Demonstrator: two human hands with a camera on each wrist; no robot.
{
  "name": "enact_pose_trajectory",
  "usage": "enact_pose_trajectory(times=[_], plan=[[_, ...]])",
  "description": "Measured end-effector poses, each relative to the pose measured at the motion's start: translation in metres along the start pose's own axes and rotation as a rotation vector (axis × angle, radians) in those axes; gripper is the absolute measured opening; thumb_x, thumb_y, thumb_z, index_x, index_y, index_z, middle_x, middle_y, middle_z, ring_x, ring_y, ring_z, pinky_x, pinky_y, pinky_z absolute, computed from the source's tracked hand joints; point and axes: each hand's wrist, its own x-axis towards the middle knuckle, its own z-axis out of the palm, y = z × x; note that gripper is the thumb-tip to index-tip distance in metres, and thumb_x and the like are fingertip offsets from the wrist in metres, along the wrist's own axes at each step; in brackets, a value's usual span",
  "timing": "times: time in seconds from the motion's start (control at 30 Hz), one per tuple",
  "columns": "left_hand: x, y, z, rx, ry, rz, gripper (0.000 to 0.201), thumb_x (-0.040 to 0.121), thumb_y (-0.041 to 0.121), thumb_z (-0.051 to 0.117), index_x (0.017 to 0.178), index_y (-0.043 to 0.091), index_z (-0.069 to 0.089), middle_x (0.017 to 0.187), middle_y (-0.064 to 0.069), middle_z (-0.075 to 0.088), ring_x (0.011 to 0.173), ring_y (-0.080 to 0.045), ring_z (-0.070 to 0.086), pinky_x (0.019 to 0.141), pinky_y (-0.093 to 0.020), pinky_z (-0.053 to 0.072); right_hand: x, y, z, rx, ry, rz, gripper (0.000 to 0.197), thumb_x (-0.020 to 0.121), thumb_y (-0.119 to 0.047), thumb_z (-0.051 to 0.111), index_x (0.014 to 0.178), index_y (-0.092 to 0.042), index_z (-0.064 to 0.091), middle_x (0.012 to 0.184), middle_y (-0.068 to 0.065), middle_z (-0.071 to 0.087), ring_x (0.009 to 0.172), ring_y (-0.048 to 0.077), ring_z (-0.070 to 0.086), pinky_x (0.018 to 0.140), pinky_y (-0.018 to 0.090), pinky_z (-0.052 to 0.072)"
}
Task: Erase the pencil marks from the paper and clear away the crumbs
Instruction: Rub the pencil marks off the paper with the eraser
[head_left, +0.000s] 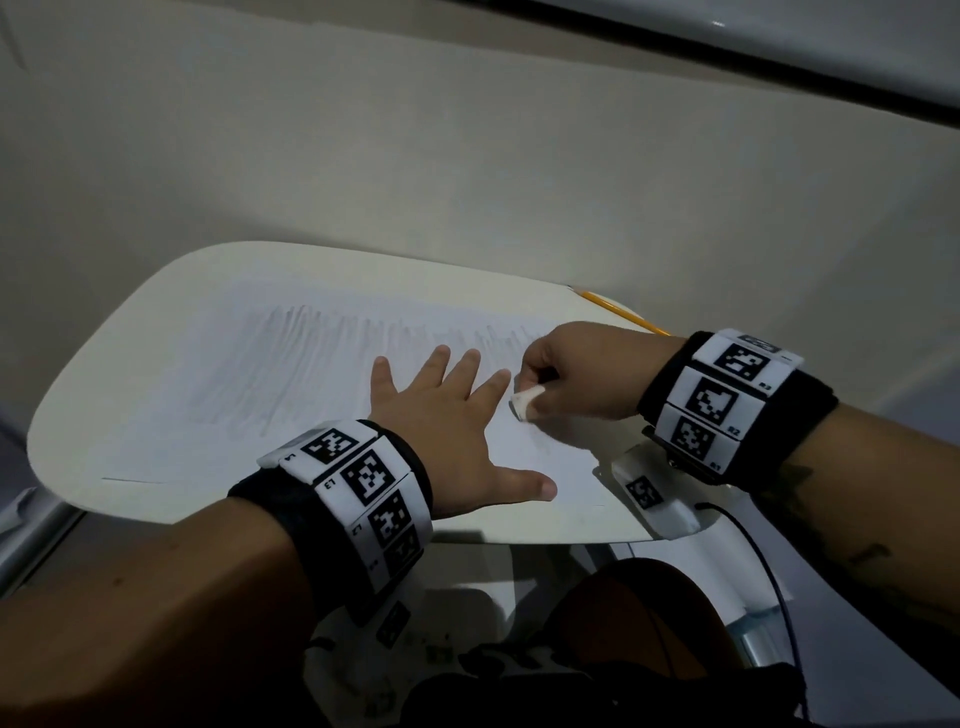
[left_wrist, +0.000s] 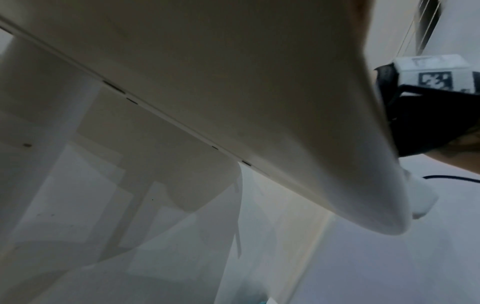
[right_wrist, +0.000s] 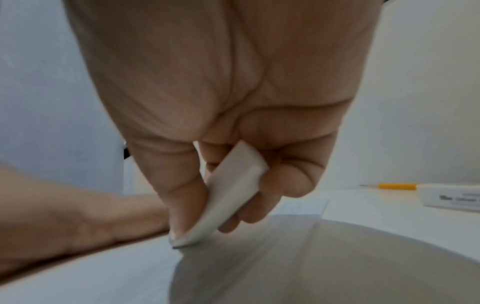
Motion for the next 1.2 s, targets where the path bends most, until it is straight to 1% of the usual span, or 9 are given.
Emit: enact_pose_trajectory(times=[0.1, 0.2, 0.27, 0.43, 0.6, 0.8, 0.97, 1.13, 1.2], plan=[[0.001, 0.0, 0.0, -0.001, 0.003, -0.002, 0.12, 0.055, 0.103, 0.014, 0.153, 0.039, -0.011, 0.163, 0.006, -0.015, 0.15, -0.023, -0.017, 0.111, -0.07, -0.007, 0.001, 0.002, 0.001, -0.012, 0.043, 0.004, 0.018, 0.088, -0.044, 0.066, 0.092, -0.026, 0.067, 0.094, -0.008, 0.07, 0.087, 0.012, 0.064, 0.082, 0.032, 0.054], [0.001, 0.0, 0.0, -0.005, 0.0, -0.002, 0.121, 0.054, 0.104, 0.014, 0.153, 0.04, -0.011, 0.164, 0.006, -0.014, 0.15, -0.023, -0.017, 0.111, -0.07, -0.007, -0.01, -0.003, 0.002, -0.004, -0.124, -0.057, 0.013, 0.085, -0.039, 0.072, 0.094, -0.029, 0.071, 0.089, -0.014, 0.071, 0.085, 0.005, 0.066, 0.079, 0.024, 0.053], [0.0, 0.0, 0.0, -0.01, 0.003, -0.003, 0.121, 0.053, 0.104, 0.015, 0.153, 0.041, -0.011, 0.164, 0.006, -0.014, 0.15, -0.022, -0.017, 0.111, -0.07, -0.008, -0.012, -0.005, 0.001, -0.007, -0.163, -0.068, 0.014, 0.085, -0.04, 0.072, 0.093, -0.029, 0.072, 0.088, -0.015, 0.072, 0.085, 0.002, 0.066, 0.08, 0.024, 0.054], [0.0, 0.0, 0.001, -0.011, 0.013, -0.003, 0.12, 0.054, 0.104, 0.014, 0.153, 0.039, -0.009, 0.164, 0.007, -0.014, 0.15, -0.022, -0.017, 0.111, -0.07, -0.008, 0.002, -0.003, 0.0, -0.05, 0.06, -0.009, 0.019, 0.09, -0.042, 0.065, 0.093, -0.023, 0.067, 0.093, -0.006, 0.07, 0.087, 0.013, 0.064, 0.08, 0.031, 0.053], [0.0, -0.001, 0.001, -0.028, 0.014, 0.007, 0.121, 0.053, 0.104, 0.016, 0.153, 0.041, -0.009, 0.164, 0.006, -0.013, 0.15, -0.022, -0.016, 0.11, -0.07, -0.008, -0.01, -0.006, 0.001, -0.011, -0.172, -0.076, 0.012, 0.085, -0.04, 0.072, 0.092, -0.03, 0.072, 0.088, -0.015, 0.072, 0.083, 0.001, 0.065, 0.08, 0.025, 0.053], [-0.001, 0.0, 0.001, -0.016, 0.024, 0.004, 0.119, 0.055, 0.103, 0.016, 0.153, 0.039, -0.009, 0.164, 0.007, -0.014, 0.15, -0.021, -0.017, 0.11, -0.07, -0.009, 0.002, -0.002, -0.001, -0.05, 0.06, -0.016, 0.018, 0.09, -0.041, 0.066, 0.095, -0.024, 0.067, 0.094, -0.007, 0.069, 0.088, 0.012, 0.063, 0.079, 0.028, 0.051], [0.001, 0.0, 0.001, -0.028, 0.017, 0.005, 0.12, 0.054, 0.104, 0.017, 0.153, 0.041, -0.008, 0.164, 0.006, -0.013, 0.15, -0.021, -0.017, 0.109, -0.071, -0.009, -0.009, -0.01, 0.003, -0.016, -0.181, -0.105, 0.011, 0.084, -0.039, 0.072, 0.09, -0.029, 0.071, 0.086, -0.014, 0.071, 0.082, 0.003, 0.065, 0.079, 0.026, 0.053], [-0.001, 0.0, 0.001, -0.017, 0.026, 0.003, 0.12, 0.055, 0.103, 0.015, 0.153, 0.039, -0.009, 0.164, 0.006, -0.013, 0.15, -0.022, -0.017, 0.11, -0.071, -0.008, 0.005, -0.002, 0.0, -0.052, 0.059, 0.002, 0.019, 0.09, -0.043, 0.064, 0.093, -0.025, 0.065, 0.095, -0.006, 0.069, 0.087, 0.013, 0.063, 0.08, 0.03, 0.051], [-0.001, 0.0, 0.002, -0.018, 0.025, 0.002, 0.12, 0.055, 0.103, 0.015, 0.153, 0.039, -0.009, 0.164, 0.007, -0.013, 0.15, -0.022, -0.017, 0.11, -0.071, -0.009, 0.005, -0.001, 0.0, -0.035, 0.055, 0.005, 0.016, 0.09, -0.042, 0.065, 0.092, -0.026, 0.065, 0.096, -0.008, 0.069, 0.088, 0.011, 0.063, 0.08, 0.028, 0.051]])
